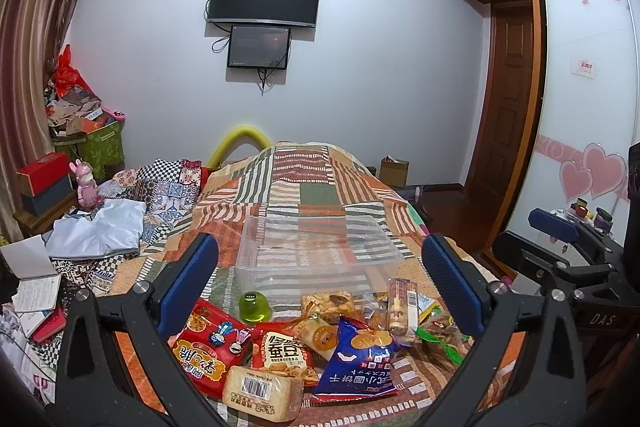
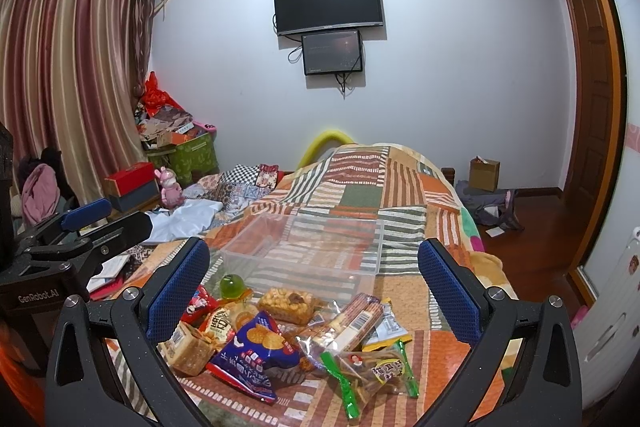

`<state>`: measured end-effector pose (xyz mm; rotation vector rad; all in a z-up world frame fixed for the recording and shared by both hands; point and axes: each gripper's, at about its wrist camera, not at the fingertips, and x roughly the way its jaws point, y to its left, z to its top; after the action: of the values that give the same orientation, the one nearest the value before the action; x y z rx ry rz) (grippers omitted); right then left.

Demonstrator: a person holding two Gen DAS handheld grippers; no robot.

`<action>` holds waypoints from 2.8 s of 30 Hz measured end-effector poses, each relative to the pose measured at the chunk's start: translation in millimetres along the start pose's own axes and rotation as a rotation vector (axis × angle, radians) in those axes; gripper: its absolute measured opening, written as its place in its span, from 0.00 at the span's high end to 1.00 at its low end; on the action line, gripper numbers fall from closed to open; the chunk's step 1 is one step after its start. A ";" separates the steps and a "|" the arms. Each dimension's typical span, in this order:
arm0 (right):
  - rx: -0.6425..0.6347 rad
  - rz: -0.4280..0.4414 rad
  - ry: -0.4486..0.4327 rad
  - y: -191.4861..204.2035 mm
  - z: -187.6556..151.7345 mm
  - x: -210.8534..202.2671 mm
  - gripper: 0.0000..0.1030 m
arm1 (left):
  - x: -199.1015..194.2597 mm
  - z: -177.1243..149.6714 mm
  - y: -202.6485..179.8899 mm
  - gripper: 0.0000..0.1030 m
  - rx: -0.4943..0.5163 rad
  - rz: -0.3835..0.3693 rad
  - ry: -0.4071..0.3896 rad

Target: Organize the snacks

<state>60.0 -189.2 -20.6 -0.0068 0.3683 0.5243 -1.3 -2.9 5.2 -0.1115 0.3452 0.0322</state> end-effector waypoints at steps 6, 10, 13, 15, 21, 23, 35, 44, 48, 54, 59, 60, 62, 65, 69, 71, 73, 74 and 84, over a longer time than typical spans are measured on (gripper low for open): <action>0.002 0.004 0.005 -1.3 -0.6 1.5 0.00 | 1.2 -2.7 1.5 0.00 -0.002 -0.001 0.007; 0.004 0.003 0.009 -1.3 -0.9 2.4 0.00 | 2.1 -3.5 1.8 0.00 -0.002 -0.002 0.009; 0.006 0.002 0.014 -1.8 -2.0 4.1 0.00 | 4.9 -4.4 2.3 0.00 -0.001 -0.002 0.015; 0.007 0.002 0.020 -2.9 -2.5 6.1 0.00 | 7.5 -5.1 2.8 0.00 0.000 -0.002 0.020; 0.010 -0.010 0.046 -7.2 -6.3 14.6 0.00 | 21.1 -10.6 6.5 0.00 -0.004 0.000 0.054; 0.010 -0.018 0.059 -9.3 -9.4 18.9 0.00 | 29.8 -13.7 8.7 0.00 -0.005 -0.001 0.077; 0.074 -0.039 0.249 -39.3 -37.2 66.5 0.00 | 96.5 -49.0 31.2 0.00 -0.016 0.021 0.264; 0.126 -0.044 0.372 -55.5 -51.4 100.4 0.00 | 150.5 -65.2 65.1 0.15 -0.068 0.052 0.436; 0.131 -0.042 0.425 -59.0 -56.1 115.4 0.06 | 172.9 -69.1 75.4 0.19 -0.072 0.050 0.495; 0.141 -0.031 0.506 -61.2 -66.7 136.4 0.18 | 201.3 -72.4 84.7 0.26 -0.053 0.032 0.576; 0.171 -0.010 0.559 -63.2 -75.5 146.2 0.25 | 218.7 -78.1 88.9 0.29 -0.037 0.033 0.630; 0.185 -0.005 0.563 -64.0 -76.1 146.4 0.25 | 222.4 -79.8 90.4 0.31 -0.040 0.032 0.644; 0.194 -0.004 0.569 -64.5 -75.8 147.8 0.25 | 230.1 -84.4 94.6 0.35 -0.056 0.026 0.677; 0.178 0.000 0.581 -61.2 -75.3 148.9 0.27 | 236.6 -88.9 98.1 0.40 -0.058 0.036 0.704; 0.203 0.035 0.608 -60.6 -77.6 155.4 0.31 | 243.2 -94.3 99.2 0.43 -0.055 0.035 0.724; 0.210 0.037 0.610 -60.5 -79.0 157.5 0.32 | 246.8 -97.3 99.5 0.44 -0.064 0.027 0.734; 0.211 0.046 0.612 -58.7 -80.3 158.3 0.37 | 249.2 -100.0 99.6 0.51 -0.074 0.024 0.745; 0.210 0.052 0.613 -57.9 -80.5 158.4 0.39 | 250.3 -100.8 100.0 0.52 -0.078 0.025 0.749; 0.218 0.058 0.583 -54.3 -77.9 153.3 0.52 | 237.7 -101.2 99.8 0.54 -0.107 0.014 0.732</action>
<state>182.9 -169.3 -151.0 0.0626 0.9969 0.5322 183.2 87.6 -180.4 -0.2270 1.0766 0.0223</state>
